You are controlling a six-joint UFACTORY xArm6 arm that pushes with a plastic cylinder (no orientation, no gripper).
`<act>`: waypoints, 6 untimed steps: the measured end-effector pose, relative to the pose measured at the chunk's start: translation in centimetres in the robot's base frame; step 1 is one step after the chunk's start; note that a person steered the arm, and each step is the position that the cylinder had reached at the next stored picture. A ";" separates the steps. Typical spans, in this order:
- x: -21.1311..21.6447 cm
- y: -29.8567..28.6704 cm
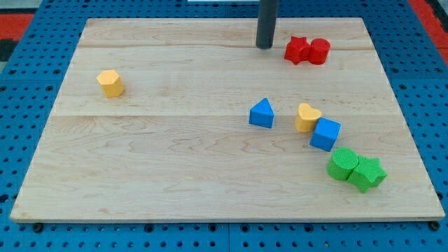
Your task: Move the red star diagonal top right to the blue triangle
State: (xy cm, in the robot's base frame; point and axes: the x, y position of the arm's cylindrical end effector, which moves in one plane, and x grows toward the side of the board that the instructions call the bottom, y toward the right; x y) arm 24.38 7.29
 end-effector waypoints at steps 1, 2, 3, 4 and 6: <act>-1.3 4.3; 2.0 8.7; 7.4 7.4; 8.9 6.2; 0.5 6.2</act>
